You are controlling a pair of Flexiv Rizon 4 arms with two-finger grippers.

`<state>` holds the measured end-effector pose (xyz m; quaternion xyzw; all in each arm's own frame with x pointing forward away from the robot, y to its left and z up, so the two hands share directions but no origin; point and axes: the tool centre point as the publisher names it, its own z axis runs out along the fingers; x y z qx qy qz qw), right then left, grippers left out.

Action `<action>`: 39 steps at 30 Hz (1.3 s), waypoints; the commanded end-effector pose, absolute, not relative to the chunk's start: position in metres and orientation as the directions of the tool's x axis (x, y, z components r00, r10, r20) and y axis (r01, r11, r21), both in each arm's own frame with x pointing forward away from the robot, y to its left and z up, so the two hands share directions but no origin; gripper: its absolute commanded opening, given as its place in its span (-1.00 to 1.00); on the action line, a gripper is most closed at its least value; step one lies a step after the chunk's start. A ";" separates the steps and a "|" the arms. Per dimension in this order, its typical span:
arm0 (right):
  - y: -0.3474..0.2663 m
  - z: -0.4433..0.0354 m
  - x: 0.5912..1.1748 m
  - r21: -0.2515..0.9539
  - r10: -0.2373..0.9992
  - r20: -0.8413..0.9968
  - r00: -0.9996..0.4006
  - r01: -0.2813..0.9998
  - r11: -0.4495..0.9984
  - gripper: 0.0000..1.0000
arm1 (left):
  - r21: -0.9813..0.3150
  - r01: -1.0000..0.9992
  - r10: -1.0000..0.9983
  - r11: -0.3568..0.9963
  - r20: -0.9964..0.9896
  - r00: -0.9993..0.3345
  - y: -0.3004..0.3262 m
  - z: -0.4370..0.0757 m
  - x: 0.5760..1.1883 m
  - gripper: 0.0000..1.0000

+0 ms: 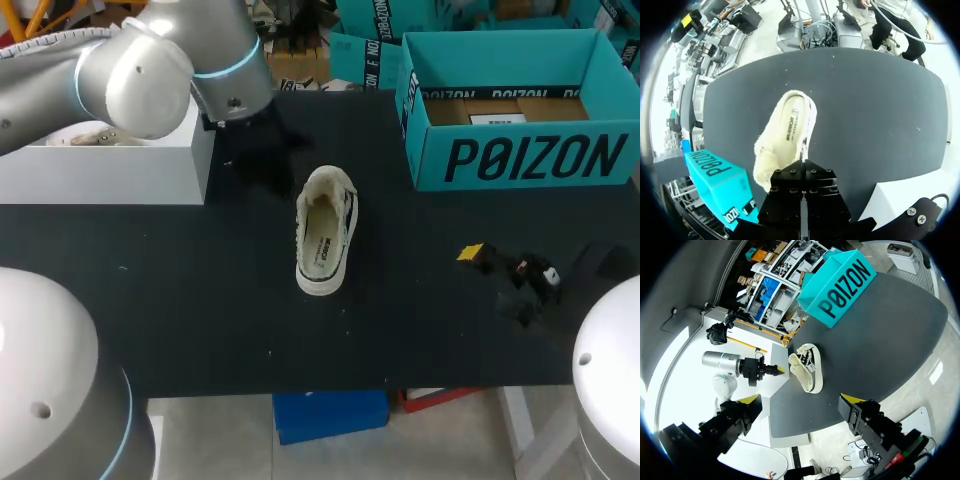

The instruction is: Take the shoe out of the shoebox, open the shoe tongue, remove and reinsert the insole, then place the shoe into the shoebox

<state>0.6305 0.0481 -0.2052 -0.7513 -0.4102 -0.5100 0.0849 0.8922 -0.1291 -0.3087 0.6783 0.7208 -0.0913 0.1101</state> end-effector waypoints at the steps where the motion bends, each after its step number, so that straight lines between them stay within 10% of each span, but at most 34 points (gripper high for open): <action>1: 0.044 -0.206 0.630 -0.048 0.521 0.841 0.148 0.979 -0.199 1.00 | 0.029 0.996 0.954 0.079 -0.292 -0.067 -0.125 -0.304 0.905 -1.00; 39: 0.044 -0.206 0.630 -0.048 0.521 0.841 0.148 0.979 -0.199 1.00 | 0.049 0.999 0.946 -0.004 -0.323 0.020 -0.194 -0.338 0.935 -1.00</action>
